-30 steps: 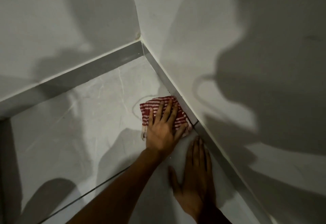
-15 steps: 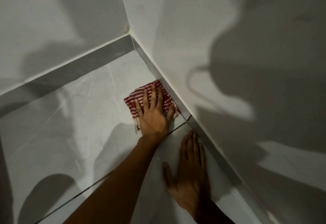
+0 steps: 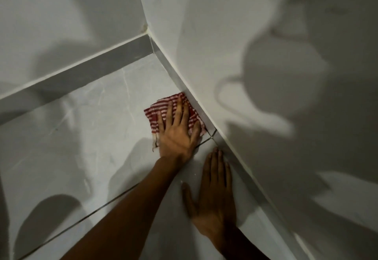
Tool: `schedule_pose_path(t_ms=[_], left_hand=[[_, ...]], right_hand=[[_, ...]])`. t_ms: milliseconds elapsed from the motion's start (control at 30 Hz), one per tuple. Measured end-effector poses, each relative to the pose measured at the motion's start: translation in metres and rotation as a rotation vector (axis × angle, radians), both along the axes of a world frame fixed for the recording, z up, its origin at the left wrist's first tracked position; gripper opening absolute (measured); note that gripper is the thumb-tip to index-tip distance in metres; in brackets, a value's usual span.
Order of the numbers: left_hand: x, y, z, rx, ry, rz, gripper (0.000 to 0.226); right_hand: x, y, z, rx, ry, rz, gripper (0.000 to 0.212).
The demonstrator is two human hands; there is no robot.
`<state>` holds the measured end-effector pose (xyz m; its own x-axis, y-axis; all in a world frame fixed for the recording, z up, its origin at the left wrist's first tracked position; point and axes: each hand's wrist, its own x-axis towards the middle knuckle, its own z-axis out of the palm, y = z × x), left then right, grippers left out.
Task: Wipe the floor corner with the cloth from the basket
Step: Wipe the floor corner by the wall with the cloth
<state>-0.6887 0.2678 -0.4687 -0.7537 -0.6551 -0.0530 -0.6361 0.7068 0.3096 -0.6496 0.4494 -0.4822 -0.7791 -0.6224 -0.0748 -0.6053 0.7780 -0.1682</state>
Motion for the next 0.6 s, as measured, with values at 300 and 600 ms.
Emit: schedule_pose_path(t_ms=[300,600], left_hand=[[0.053,-0.028,0.002,-0.046,0.047,-0.167,0.063],[0.047,-0.010,0.002,-0.022,0.080,-0.424,0.061]], right_hand=[[-0.001,0.005,0.005,-0.105,-0.027,0.021,0.105],[-0.001,0.008,-0.001,-0.143,0.037,0.049,0.099]])
